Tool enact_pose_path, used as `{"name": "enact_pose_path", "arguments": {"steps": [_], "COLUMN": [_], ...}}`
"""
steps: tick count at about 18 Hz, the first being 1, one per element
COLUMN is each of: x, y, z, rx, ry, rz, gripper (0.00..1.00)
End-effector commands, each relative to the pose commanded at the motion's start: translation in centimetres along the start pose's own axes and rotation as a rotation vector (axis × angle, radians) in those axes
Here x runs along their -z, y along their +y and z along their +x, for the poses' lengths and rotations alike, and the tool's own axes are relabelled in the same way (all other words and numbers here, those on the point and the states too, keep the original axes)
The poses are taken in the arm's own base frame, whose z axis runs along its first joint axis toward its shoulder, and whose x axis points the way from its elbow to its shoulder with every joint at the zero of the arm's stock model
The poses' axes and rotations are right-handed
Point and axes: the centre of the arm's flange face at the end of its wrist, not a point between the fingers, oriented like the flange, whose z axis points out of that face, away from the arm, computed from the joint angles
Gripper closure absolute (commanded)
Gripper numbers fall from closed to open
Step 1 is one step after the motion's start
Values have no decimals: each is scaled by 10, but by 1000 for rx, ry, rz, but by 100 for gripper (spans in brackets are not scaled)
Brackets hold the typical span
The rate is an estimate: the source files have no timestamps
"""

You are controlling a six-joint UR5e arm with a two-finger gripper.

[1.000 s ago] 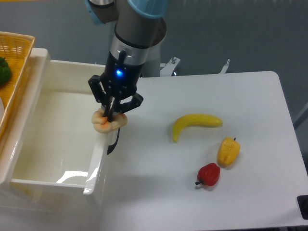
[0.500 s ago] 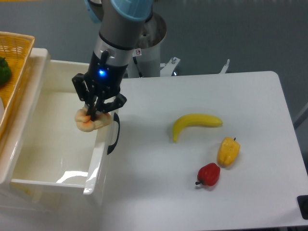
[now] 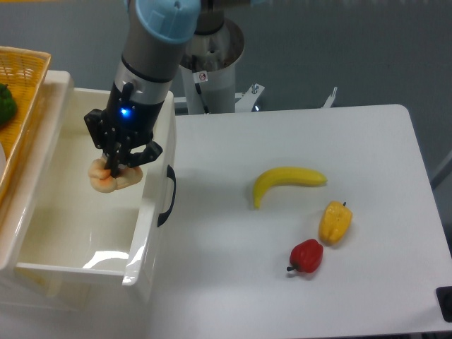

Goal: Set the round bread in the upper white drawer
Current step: 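Lift the bread roll and carry it over the open white drawer, then lower the bread roll into the drawer and open the gripper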

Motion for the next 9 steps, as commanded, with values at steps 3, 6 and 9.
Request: {"name": "enact_pose_path", "arguments": {"steps": [3, 6, 9], "x": [-12, -26, -39], "y": [-3, 0, -1], "z": [14, 13, 22], "rx": [-22, -22, -41], "ry": [15, 28, 45], "rz": [-17, -38, -53], "gripper": [100, 95, 85]}}
